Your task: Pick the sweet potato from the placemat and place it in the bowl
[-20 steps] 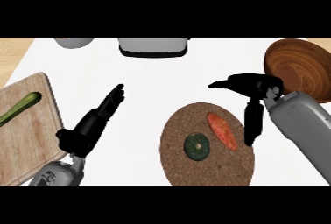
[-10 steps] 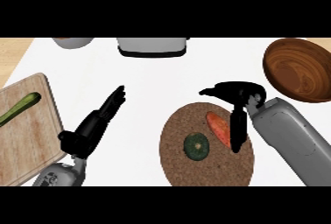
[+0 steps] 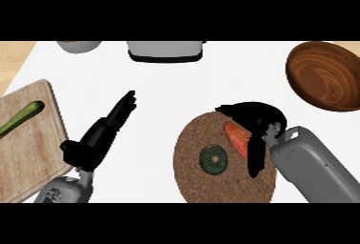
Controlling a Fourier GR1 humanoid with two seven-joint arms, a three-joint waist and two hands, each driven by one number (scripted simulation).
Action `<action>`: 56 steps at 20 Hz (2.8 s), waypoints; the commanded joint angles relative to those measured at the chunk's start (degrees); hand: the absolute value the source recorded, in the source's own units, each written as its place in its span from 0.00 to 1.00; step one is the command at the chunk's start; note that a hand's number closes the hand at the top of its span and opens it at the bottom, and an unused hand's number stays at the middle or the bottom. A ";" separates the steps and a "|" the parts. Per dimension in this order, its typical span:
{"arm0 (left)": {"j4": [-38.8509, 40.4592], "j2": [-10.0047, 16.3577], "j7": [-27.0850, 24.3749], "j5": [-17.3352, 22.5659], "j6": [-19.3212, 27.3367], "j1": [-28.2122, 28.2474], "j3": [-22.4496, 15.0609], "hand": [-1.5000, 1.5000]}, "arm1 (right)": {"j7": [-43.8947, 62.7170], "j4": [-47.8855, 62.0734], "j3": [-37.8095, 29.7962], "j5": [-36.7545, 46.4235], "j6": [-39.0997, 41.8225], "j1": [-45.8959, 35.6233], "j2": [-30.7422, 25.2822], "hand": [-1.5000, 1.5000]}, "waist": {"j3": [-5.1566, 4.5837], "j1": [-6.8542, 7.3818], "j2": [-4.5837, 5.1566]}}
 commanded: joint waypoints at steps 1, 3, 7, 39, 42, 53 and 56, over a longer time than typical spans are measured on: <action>-0.67 -0.56 0.19 -1.48 -0.79 0.98 0.70 0.50 | -1.48 -4.78 -2.23 4.11 0.91 2.74 -1.42 0.00 | 0.00 -0.09 -0.03; -1.66 -2.85 -0.78 -3.36 1.10 2.94 -1.59 0.50 | -7.43 0.77 0.07 11.10 -3.68 2.29 -1.43 0.00 | 0.02 0.29 0.07; -0.88 -1.08 1.62 -0.27 -3.06 0.75 2.94 0.50 | -10.04 2.39 -0.95 16.29 -5.62 3.06 -0.35 0.00 | 0.01 0.17 0.08; -0.99 -4.51 -0.37 -5.20 -9.79 2.79 8.70 0.50 | -33.17 19.21 -8.60 37.17 -16.48 4.29 8.68 1.00 | 0.00 0.12 0.00; -0.09 -7.28 3.12 -7.08 -7.06 -1.41 7.83 0.50 | -34.53 18.08 -9.21 39.03 -20.67 6.04 8.56 1.00 | 0.01 -0.05 0.02; -0.70 -8.30 1.82 -8.37 -6.36 0.98 7.10 0.50 | -30.05 8.50 -17.01 44.59 -31.48 4.84 0.80 1.00 | -0.01 -0.83 -0.23; -1.94 -8.98 2.97 -8.58 -6.50 1.84 5.66 0.50 | -29.55 5.44 -21.33 42.52 -36.59 3.41 2.69 1.00 | 0.03 -0.64 -0.17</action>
